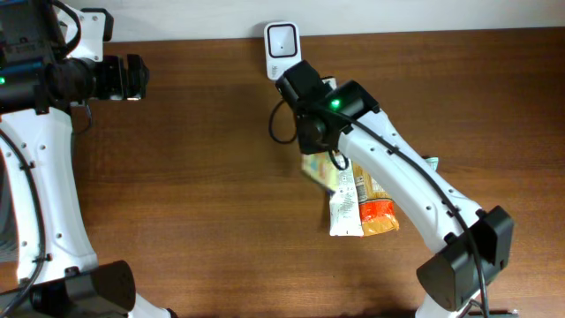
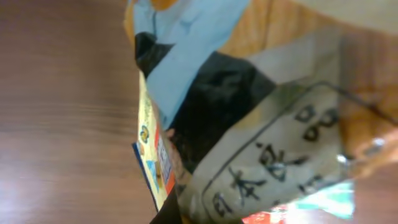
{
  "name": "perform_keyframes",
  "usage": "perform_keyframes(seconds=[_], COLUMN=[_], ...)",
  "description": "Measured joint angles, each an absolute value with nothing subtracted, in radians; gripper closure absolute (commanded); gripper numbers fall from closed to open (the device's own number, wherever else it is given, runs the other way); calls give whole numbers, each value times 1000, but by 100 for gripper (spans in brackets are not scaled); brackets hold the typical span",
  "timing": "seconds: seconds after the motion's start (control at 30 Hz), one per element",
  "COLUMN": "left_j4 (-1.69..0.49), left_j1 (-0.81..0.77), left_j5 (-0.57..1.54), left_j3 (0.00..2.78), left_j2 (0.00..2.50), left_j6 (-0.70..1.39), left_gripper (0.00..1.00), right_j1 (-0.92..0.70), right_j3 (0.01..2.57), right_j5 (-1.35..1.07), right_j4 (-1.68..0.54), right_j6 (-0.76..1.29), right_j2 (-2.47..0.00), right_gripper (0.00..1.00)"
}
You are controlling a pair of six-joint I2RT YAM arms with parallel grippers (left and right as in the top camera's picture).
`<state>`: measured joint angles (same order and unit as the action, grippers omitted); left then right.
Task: Scan the item barcode
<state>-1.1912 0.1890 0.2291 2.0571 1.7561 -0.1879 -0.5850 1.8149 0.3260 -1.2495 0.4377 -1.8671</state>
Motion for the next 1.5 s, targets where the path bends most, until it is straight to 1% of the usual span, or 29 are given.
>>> perform_keyframes(seconds=[0.07, 0.13, 0.2, 0.23, 0.3, 0.37, 0.4, 0.43, 0.47, 0.5, 0.53, 0.6, 0.7, 0.73, 0.77, 0.83, 0.93, 1.0, 1.07, 1.1, 1.17, 1.27, 1.33, 1.4, 1.47, 1.5], left_j4=[-1191, -1192, -1192, -1192, -1191, -1192, -1191, -1192, -1191, -1192, -1192, -1192, -1192, -1192, -1192, -1192, -1192, -1192, -1192, -1191, -1191, -1191, -1191, -1191, -1192, -1192], left_j1=[189, 189, 189, 189, 189, 189, 189, 189, 189, 189, 189, 189, 189, 189, 189, 189, 189, 189, 189, 189, 189, 189, 189, 189, 189, 189], left_j5=[229, 229, 229, 229, 229, 229, 229, 229, 229, 229, 229, 229, 229, 229, 229, 229, 229, 229, 229, 229, 229, 229, 229, 229, 229, 229], left_j3=[2057, 2057, 2057, 2057, 2057, 2057, 2057, 2057, 2057, 2057, 2057, 2057, 2057, 2057, 2057, 2057, 2057, 2057, 2057, 2057, 2057, 2057, 2057, 2057, 2057, 2057], left_j2=[1756, 1756, 1756, 1756, 1756, 1756, 1756, 1756, 1756, 1756, 1756, 1756, 1756, 1756, 1756, 1756, 1756, 1756, 1756, 1756, 1756, 1756, 1756, 1756, 1756, 1756], left_j6=[-188, -188, -188, -188, -188, -188, -188, -188, -188, -188, -188, -188, -188, -188, -188, -188, -188, -188, -188, -188, -188, -188, -188, -188, -188, -188], left_gripper=[1, 1, 1, 1, 1, 1, 1, 1, 1, 1, 1, 1, 1, 1, 1, 1, 1, 1, 1, 1, 1, 1, 1, 1, 1, 1], right_j1=[-587, -606, -648, -665, -685, -763, -826, -918, -969, -984, -986, -986, -979, -960, -933, -812, -611, -579, -596, -612, -631, -656, -680, -690, -691, -691], right_j3=[1815, 1815, 1819, 1821, 1819, 1817, 1817, 1816, 1817, 1817, 1817, 1817, 1817, 1817, 1818, 1825, 1829, 1829, 1829, 1830, 1834, 1837, 1837, 1837, 1837, 1837], right_j5=[507, 667, 813, 883, 942, 970, 958, 876, 783, 681, 619, 498, 348, 279, 214, 72, -123, -185, -210, -219, -231, -236, -246, -252, -253, -255], right_j4=[-1248, -1176, -1147, -1144, -1143, -1109, -1067, -1014, -990, -982, -984, -983, -986, -987, -987, -986, -945, -906, -839, -802, -754, -786, -825, -856, -871, -876], right_j6=[414, 368, 344, 326, 302, 286, 276, 248, 218, 197, 183, 167, 151, 163, 175, 199, 210, 212, 233, 258, 309, 353, 366, 368, 368, 364], right_j2=[-1867, -1874, -1945, -2027, -2146, -2182, -2182, -2182, -2182, -2182, -2182, -2182, -2182, -2181, -2180, -2175, -2172, -2172, -2172, -2172, -2184, -2256, -2294, -2295, -2295, -2295], right_gripper=[96, 96, 96, 96, 96, 96, 87, 44, 35, 29, 27, 26, 26, 31, 41, 64, 76, 88, 94, 96, 96, 95, 91, 89, 81, 80])
